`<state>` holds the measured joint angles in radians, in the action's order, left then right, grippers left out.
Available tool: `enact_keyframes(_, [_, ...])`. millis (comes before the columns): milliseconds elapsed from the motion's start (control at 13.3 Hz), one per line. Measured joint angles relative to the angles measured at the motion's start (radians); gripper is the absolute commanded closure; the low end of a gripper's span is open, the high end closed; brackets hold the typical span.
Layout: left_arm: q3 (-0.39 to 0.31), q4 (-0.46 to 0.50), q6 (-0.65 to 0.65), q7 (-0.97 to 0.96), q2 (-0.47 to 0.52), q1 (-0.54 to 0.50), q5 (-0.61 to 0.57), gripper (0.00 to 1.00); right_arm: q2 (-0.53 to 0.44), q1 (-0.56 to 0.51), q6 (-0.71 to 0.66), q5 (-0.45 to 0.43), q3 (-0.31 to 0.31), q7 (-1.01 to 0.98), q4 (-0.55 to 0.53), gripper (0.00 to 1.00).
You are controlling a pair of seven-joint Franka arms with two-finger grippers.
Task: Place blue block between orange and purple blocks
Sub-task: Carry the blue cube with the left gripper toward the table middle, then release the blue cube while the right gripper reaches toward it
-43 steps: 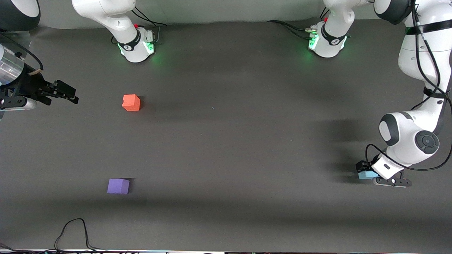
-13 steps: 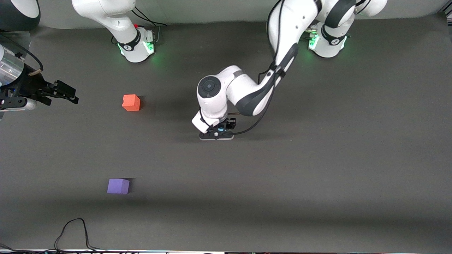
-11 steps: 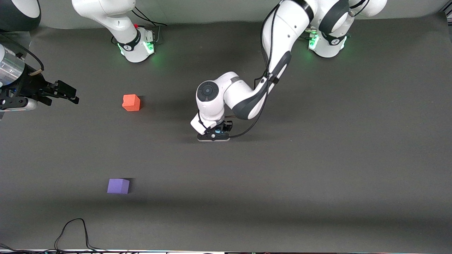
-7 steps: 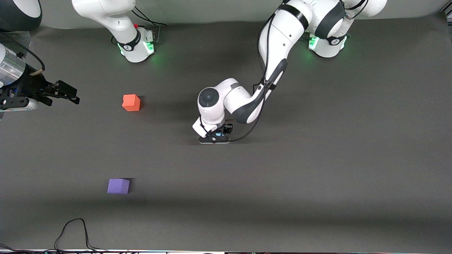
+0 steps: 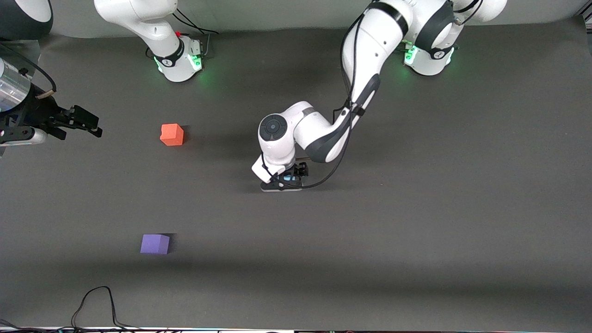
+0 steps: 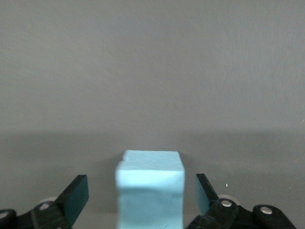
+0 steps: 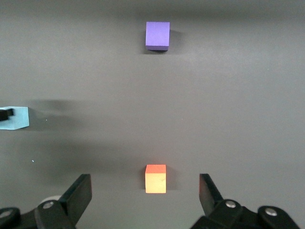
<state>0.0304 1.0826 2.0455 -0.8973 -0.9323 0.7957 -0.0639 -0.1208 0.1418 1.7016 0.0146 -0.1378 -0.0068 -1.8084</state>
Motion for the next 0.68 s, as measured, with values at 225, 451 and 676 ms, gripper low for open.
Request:
enact_keyframes(225, [0.014, -0.017, -0.149, 0.124, 0.131, -0.154, 0.082, 0.00, -0.001, -0.001, -0.016, -0.001, -0.008, -0.133, 0.010, 0.00])
enact_keyframes(451, [0.015, 0.005, -0.262, 0.349, 0.232, -0.360, 0.142, 0.00, 0.029, 0.008, -0.018, 0.003, 0.011, -0.182, 0.010, 0.00])
enact_keyframes(676, [0.016, 0.067, -0.352, 0.594, 0.303, -0.565, 0.152, 0.00, 0.091, 0.089, -0.012, 0.026, 0.091, -0.024, 0.026, 0.00])
